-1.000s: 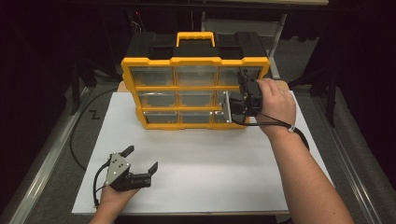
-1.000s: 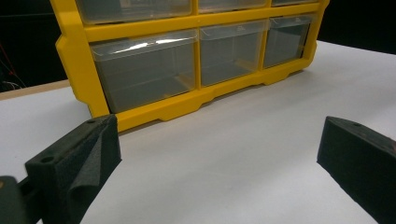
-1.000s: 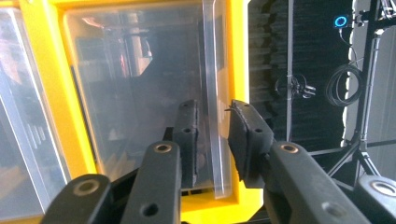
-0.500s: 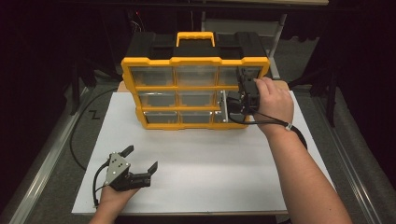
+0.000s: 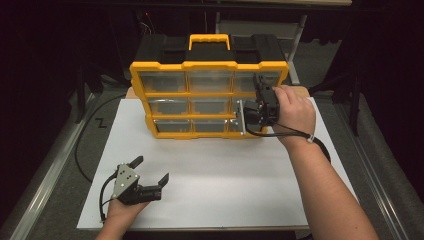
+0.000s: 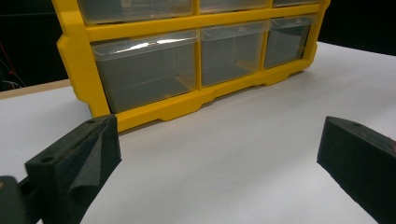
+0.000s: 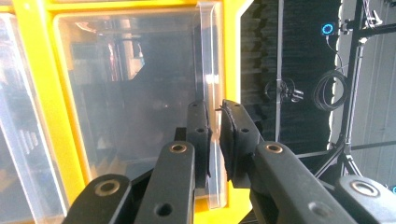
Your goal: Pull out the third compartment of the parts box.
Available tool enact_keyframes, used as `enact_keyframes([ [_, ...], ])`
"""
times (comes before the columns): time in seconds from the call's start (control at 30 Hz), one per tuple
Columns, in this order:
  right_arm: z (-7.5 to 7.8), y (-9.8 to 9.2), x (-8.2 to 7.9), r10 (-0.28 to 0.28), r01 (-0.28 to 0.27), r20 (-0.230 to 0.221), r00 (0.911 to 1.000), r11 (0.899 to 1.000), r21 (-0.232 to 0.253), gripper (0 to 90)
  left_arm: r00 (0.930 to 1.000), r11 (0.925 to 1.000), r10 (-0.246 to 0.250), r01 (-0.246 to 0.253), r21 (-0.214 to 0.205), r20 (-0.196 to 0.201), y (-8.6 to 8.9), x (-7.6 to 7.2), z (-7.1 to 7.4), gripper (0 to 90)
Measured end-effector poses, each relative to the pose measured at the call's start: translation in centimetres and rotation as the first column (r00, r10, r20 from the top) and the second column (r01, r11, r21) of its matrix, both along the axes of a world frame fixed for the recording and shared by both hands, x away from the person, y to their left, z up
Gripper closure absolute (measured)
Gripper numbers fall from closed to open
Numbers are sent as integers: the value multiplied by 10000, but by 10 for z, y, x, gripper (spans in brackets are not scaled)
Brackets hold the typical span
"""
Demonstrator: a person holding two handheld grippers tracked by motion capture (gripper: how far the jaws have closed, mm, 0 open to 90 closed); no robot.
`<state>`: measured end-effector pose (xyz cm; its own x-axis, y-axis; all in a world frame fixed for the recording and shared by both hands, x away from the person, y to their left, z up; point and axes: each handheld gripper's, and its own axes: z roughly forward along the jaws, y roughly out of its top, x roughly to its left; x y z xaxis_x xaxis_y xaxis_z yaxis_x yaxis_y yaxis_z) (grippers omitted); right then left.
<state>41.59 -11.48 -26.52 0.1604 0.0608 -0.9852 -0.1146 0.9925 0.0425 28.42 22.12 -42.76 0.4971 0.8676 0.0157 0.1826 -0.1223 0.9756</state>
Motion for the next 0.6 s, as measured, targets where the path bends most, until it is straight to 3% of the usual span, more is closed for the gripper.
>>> enact_keyframes([
  [0.43, 2, -4, -16, 149, -149, -75, 9999, 9999, 21, 833, 10000, 10000, 27, -27, 53, -1, -1, 0, 0, 4],
  [0.57, 3, -4, -17, 136, -134, -165, 9998, 9999, 74, 805, 10000, 10000, 46, -46, 60, -11, -1, 0, 0, 4],
  [0.6, 5, -4, -17, 149, -147, -201, 9997, 9998, 94, 762, 10000, 10000, 49, -49, 37, 2, 0, 0, 0, 5],
])
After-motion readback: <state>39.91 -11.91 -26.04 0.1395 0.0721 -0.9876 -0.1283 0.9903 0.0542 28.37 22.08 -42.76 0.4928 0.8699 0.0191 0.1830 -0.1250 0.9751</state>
